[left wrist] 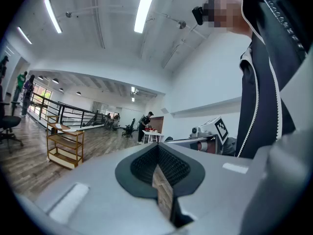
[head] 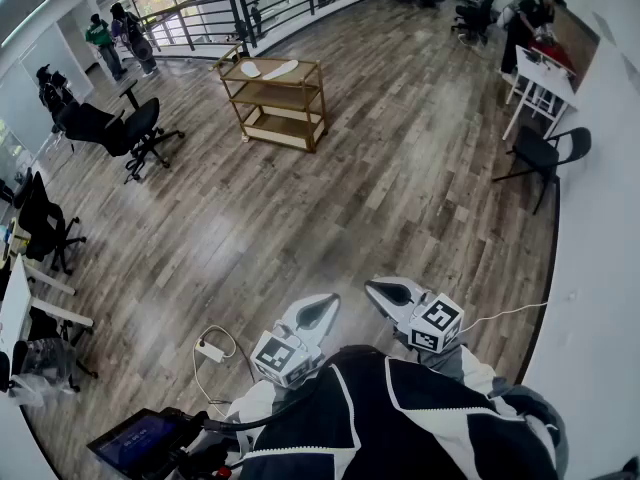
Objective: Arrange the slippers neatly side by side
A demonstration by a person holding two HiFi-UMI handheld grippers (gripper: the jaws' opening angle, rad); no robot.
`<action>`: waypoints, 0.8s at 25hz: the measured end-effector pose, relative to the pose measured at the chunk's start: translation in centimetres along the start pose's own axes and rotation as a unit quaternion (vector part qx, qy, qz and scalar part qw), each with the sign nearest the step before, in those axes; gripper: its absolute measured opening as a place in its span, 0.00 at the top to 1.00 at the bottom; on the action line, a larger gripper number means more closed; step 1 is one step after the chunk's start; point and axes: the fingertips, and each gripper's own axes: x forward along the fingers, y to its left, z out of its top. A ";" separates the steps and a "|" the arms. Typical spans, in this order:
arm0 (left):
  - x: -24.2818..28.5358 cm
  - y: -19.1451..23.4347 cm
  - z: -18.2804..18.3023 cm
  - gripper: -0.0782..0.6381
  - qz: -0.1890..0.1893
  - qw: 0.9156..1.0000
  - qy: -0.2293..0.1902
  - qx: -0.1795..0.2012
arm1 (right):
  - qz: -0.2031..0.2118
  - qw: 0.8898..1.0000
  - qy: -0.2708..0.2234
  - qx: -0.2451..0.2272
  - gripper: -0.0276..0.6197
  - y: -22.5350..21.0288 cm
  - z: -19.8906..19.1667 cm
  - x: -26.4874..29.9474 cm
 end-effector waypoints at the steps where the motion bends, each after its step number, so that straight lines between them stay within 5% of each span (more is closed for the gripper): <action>1: 0.0 0.1 0.0 0.88 -0.001 1.000 -0.005 0.000 | 0.000 1.000 0.000 0.000 0.95 0.0 0.0 0.0; 12: 0.2 -0.2 -0.1 0.88 -0.021 0.999 -0.027 0.011 | 0.012 1.000 -0.001 0.014 0.95 0.2 0.0 0.4; 20: -0.2 0.2 0.2 0.88 -0.007 1.000 0.001 0.006 | 0.020 1.000 -0.001 0.014 0.95 0.3 -0.7 1.3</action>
